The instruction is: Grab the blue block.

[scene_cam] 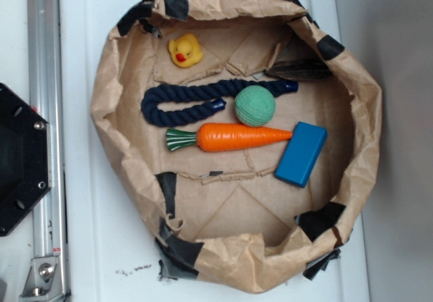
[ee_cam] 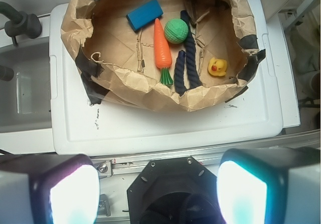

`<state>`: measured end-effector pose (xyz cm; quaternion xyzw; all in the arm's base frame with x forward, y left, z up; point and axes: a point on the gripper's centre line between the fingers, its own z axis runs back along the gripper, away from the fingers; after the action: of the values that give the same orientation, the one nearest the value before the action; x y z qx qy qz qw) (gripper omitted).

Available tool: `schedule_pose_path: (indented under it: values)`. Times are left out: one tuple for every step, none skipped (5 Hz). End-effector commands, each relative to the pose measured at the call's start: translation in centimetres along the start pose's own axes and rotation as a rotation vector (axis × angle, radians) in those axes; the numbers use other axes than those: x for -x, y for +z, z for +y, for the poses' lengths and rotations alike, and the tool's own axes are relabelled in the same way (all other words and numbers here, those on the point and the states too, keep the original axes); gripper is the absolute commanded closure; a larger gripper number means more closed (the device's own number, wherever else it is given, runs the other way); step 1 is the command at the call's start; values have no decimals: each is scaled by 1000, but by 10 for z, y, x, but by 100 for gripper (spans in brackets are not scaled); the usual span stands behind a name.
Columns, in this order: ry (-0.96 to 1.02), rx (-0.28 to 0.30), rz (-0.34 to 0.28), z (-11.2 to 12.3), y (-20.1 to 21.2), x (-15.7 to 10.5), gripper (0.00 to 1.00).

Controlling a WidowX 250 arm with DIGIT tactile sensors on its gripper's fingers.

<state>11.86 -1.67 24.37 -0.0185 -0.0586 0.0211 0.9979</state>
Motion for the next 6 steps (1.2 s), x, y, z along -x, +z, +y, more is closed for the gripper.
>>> schedule_pose_path:
  values:
    - [0, 0, 0, 0, 0, 0, 0]
    - [180, -68, 5, -4, -38, -46, 0]
    - [418, -166, -12, 1, -55, -92, 0]
    - [672, -152, 45, 3, -82, -122, 0]
    - [789, -135, -26, 0, -96, -122, 0]
    - [953, -37, -106, 14, -111, -116, 0]
